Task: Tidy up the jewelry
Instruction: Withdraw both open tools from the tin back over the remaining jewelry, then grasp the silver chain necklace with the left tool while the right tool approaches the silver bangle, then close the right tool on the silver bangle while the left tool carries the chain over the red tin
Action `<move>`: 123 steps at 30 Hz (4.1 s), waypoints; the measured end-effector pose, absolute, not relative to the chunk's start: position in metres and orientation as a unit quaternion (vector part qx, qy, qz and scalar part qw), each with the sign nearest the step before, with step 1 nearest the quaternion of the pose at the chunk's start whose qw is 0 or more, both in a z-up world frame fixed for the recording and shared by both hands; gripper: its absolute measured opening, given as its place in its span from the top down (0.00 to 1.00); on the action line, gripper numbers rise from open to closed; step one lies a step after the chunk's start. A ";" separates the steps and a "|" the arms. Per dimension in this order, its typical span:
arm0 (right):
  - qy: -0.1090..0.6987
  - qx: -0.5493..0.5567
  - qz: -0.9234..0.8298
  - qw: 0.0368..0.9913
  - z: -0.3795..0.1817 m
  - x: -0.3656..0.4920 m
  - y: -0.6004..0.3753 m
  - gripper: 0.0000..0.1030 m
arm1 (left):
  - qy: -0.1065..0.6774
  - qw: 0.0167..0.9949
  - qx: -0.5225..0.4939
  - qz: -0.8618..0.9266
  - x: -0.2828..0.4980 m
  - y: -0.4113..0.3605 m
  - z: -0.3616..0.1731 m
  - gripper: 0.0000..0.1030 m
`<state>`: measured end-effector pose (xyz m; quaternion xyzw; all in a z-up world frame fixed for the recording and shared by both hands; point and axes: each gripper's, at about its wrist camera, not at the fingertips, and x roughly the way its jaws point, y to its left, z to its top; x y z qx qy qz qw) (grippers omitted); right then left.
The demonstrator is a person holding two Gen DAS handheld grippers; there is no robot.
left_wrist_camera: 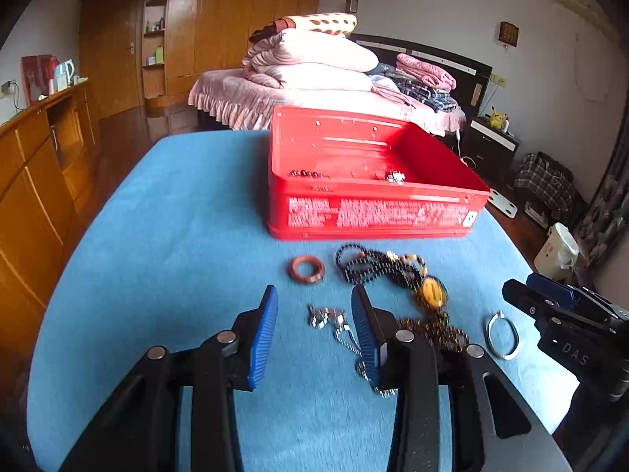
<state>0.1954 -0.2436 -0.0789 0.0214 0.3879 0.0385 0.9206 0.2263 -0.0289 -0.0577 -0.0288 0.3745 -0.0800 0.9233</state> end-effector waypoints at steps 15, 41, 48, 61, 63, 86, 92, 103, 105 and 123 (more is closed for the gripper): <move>0.403 0.016 0.024 0.915 -0.106 0.161 -0.252 0.48 | 0.402 0.910 -0.027 -0.096 0.197 -0.051 -0.087 0.62; 0.413 0.012 0.040 0.910 -0.115 0.166 -0.254 0.33 | 0.418 0.902 -0.046 -0.096 0.209 -0.059 -0.099 0.88; 0.410 -0.012 0.033 0.911 -0.120 0.173 -0.246 0.30 | 0.414 0.905 -0.053 -0.080 0.207 -0.043 -0.097 0.88; 0.402 -0.029 0.035 0.914 -0.119 0.173 -0.238 0.56 | 0.417 0.902 -0.067 -0.086 0.207 -0.022 -0.097 0.88; 0.403 -0.028 0.035 0.914 -0.119 0.173 -0.238 0.56 | 0.418 0.902 -0.066 -0.089 0.207 -0.022 -0.096 0.88; 0.404 -0.023 0.033 0.914 -0.119 0.176 -0.235 0.56 | 0.418 0.901 -0.041 -0.107 0.212 -0.041 -0.098 0.90; 0.404 -0.016 0.036 0.914 -0.117 0.171 -0.237 0.57 | 0.411 0.903 -0.054 -0.112 0.205 -0.035 -0.092 0.90; 0.383 -0.021 0.048 0.922 -0.092 0.168 -0.232 0.57 | 0.373 0.918 -0.072 -0.118 0.198 -0.024 -0.062 0.90; 0.379 -0.021 0.049 0.924 -0.087 0.171 -0.232 0.57 | 0.366 0.920 -0.074 -0.117 0.201 -0.022 -0.056 0.90; 0.350 -0.013 0.077 0.933 -0.044 0.211 -0.222 0.57 | 0.332 0.934 -0.076 -0.110 0.243 -0.026 -0.020 0.90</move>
